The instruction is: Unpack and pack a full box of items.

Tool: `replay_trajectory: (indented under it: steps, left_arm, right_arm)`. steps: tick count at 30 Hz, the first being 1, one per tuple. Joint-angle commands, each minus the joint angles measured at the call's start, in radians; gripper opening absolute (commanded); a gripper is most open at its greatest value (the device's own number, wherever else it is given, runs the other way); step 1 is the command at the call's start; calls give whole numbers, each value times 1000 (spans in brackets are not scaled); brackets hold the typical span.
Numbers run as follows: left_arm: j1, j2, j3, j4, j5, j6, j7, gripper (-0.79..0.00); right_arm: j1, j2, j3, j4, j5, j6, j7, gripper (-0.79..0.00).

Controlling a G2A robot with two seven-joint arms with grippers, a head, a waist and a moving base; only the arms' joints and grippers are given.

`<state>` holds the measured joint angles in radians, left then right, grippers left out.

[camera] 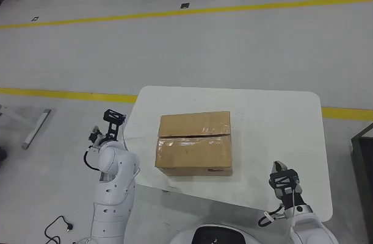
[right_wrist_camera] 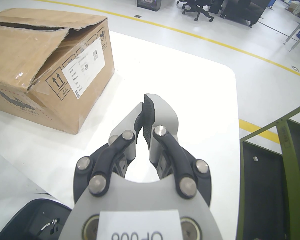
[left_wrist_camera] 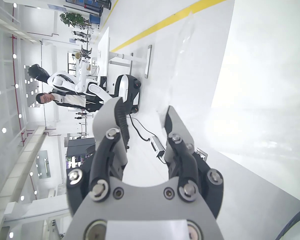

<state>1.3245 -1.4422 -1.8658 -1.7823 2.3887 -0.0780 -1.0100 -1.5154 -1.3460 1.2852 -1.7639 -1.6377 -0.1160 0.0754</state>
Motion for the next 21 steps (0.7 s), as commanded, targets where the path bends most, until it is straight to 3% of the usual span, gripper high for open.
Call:
replay_trajectory:
  steps: [1, 11, 16, 21]
  left_arm:
    - [2, 1, 4, 5, 41, 3, -7, 0]
    - [19, -2, -55, 9, -28, 26, -14, 0]
    - [29, -4, -103, -22, -132, 39, -18, 0]
    - [35, -10, -170, -80, -345, 55, -21, 0]
  right_arm:
    - [-4, 1, 1, -2, 1, 0, 0, -785]
    - [-20, 4, -5, -14, -3, 2, -4, -785]
    - [-27, 5, -5, -16, -4, 4, -4, -785]
    - [-35, 7, -1, -19, -2, 5, -6, -779]
